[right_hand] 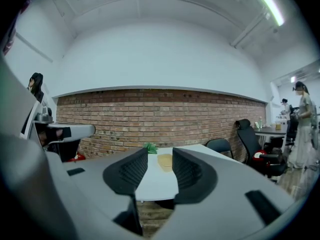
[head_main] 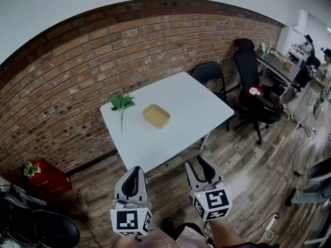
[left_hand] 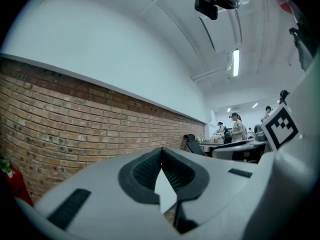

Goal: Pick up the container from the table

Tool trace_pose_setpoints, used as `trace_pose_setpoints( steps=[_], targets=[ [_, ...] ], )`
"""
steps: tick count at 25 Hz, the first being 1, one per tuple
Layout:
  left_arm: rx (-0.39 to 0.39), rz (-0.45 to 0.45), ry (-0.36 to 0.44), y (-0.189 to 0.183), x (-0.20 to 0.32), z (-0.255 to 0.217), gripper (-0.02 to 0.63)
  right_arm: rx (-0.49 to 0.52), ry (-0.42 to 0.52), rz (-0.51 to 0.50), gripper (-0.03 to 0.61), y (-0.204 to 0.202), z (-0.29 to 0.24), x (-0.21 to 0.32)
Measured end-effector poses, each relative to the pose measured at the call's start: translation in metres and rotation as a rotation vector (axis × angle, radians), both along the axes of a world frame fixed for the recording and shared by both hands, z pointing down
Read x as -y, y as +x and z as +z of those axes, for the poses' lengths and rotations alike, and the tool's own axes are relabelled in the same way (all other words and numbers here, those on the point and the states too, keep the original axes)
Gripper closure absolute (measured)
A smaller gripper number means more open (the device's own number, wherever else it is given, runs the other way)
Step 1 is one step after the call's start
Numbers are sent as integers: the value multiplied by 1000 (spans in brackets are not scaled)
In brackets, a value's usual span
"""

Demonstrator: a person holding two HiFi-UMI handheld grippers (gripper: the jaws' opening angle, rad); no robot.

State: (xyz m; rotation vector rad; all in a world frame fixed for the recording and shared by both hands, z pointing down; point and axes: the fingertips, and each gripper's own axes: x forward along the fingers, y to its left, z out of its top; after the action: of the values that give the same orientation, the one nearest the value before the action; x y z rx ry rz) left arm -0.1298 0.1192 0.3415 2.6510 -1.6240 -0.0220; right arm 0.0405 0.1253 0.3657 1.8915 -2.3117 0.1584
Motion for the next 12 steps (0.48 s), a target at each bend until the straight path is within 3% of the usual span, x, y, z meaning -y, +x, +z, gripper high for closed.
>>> trace_pose_setpoints(
  steps=[12],
  targets=[
    [29,39,-51,28,60,30,606,3,-30,21,426,24,22,56]
  ],
)
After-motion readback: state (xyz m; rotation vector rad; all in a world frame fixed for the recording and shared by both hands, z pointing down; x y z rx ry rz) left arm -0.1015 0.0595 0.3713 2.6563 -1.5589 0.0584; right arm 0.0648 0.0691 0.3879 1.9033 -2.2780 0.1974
